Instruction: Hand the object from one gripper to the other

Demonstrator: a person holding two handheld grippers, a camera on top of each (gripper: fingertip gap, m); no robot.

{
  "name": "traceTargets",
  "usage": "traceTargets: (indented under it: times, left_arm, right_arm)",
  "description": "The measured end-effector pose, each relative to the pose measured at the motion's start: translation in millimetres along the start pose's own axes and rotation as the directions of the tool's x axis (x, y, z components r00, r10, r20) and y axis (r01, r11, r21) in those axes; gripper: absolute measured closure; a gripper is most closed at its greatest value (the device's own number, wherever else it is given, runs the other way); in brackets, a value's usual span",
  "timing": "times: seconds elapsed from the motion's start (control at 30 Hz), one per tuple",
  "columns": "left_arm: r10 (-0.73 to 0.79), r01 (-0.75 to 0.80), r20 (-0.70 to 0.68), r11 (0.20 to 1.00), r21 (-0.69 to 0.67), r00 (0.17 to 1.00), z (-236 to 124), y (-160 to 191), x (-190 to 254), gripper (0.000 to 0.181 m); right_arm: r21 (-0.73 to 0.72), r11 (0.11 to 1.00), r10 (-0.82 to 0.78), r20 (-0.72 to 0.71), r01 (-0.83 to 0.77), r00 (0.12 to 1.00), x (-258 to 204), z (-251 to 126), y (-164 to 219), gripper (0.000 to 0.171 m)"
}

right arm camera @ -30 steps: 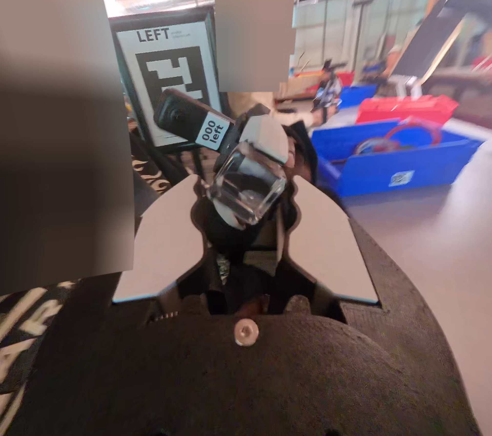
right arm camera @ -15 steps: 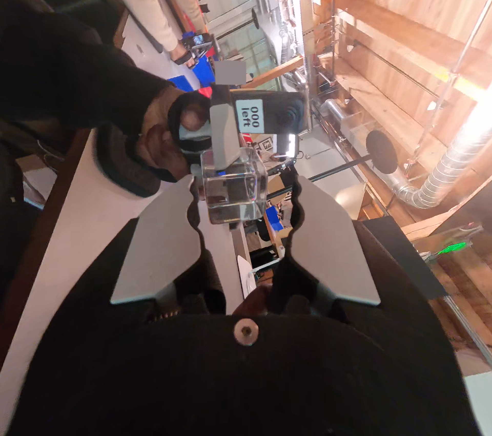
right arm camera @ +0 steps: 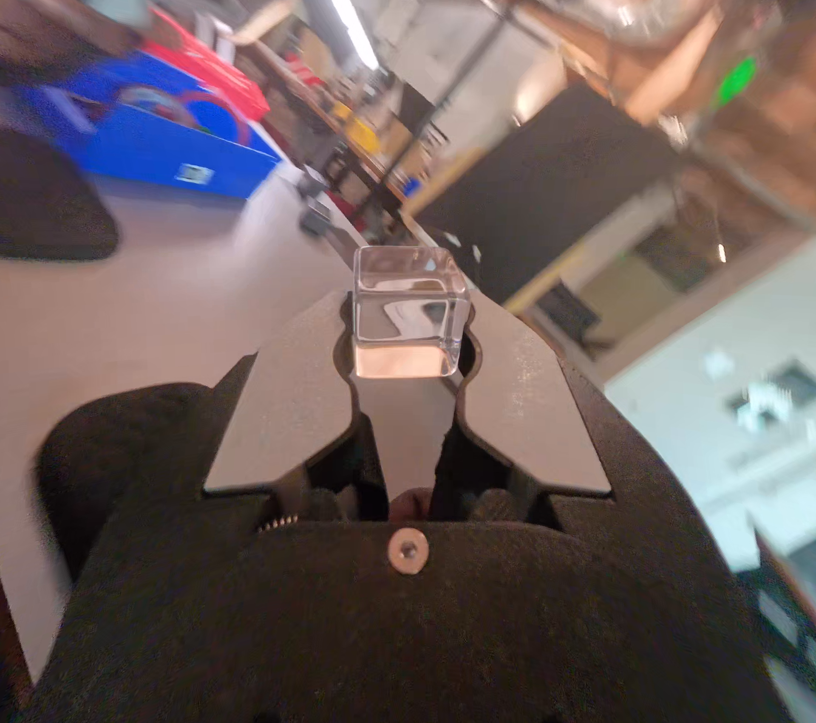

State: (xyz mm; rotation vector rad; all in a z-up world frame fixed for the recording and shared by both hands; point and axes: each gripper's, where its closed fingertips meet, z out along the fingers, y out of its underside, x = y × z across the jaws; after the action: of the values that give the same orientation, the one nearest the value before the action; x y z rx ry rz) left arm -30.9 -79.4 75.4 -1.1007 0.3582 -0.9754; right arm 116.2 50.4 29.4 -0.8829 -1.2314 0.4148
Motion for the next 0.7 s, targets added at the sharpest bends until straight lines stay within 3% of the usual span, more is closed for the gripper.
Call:
traceTargets:
  times: [0.1,0.2,0.33,0.47,0.7]
  left_arm:
    - [0.195,-0.227,0.263,0.969,0.097,0.945,-34,-44,-25,0.09]
    - [0.314,-0.393,0.441,0.914,0.099,0.841,-65,-74,-33,0.093]
    - [0.387,-0.508,0.499,0.852,0.128,0.775,-86,-97,-21,0.097]
    - [0.42,-0.563,0.533,0.815,0.135,0.735,-96,-107,-14,0.101]
    - [0.466,-0.629,0.574,0.769,0.115,0.674,-105,-115,-11,0.106]
  right_arm:
    - [-0.182,0.956,0.195,-0.187,-0.229,0.963,57,-22,63,0.126]
    - [-0.325,0.832,0.344,-0.335,-0.451,0.877,85,-40,132,0.126]
    - [-0.444,0.629,0.477,-0.428,-0.638,0.768,82,-44,204,0.126]
    - [-0.566,0.479,0.476,-0.475,-0.671,0.74,65,-42,256,0.126]
    - [-0.662,0.339,0.442,-0.515,-0.668,0.734,55,-41,295,0.126]
